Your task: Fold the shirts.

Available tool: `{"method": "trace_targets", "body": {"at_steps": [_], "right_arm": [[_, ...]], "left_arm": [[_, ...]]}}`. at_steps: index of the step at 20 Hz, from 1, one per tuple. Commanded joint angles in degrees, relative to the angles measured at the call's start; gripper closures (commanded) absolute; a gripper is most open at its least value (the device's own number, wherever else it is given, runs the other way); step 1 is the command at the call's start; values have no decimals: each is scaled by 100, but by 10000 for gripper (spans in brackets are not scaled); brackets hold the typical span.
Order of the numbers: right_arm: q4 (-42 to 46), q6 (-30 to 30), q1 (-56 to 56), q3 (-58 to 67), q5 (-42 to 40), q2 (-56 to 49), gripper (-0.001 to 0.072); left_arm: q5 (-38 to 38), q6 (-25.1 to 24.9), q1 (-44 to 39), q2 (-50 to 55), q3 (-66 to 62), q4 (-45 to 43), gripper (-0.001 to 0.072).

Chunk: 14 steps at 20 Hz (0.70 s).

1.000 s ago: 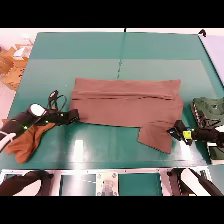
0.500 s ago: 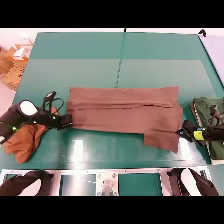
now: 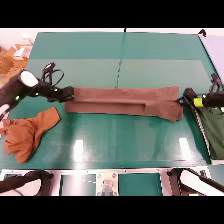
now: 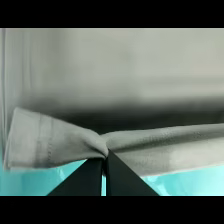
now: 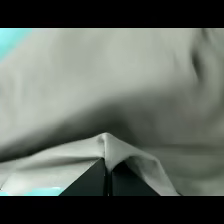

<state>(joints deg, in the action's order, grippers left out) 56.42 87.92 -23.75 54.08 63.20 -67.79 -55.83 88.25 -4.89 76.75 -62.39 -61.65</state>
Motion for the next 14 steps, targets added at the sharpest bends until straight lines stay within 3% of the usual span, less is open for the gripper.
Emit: {"method": "trace_targets", "body": {"at_steps": [1,4,5,6,7,10,11,14], "right_arm": [[-96,-9,262,1082,-573,-1384,697],[-118,-11,348,1792,-691,-2356,696],[-118,-11,385,1947,-706,-2603,696],[-118,-11,387,2096,-710,-2798,669],[-109,-28,352,2245,-706,-2916,553],[-85,-745,28,2776,-391,-2953,300],[-44,-1119,-160,2964,-68,-2953,144],[142,-1700,-682,3126,555,-2988,55]], "left_arm": [[297,-291,4,1150,-955,391,683],[570,-326,4,2020,-1521,721,682],[723,-332,2,2179,-1587,870,547],[938,-319,4,2271,-1611,968,114],[1102,-271,46,2277,-1641,981,8],[662,-264,470,2273,-2232,979,12],[260,-249,684,2273,-2538,981,12],[-940,4,1141,2273,-3233,984,12]]}}
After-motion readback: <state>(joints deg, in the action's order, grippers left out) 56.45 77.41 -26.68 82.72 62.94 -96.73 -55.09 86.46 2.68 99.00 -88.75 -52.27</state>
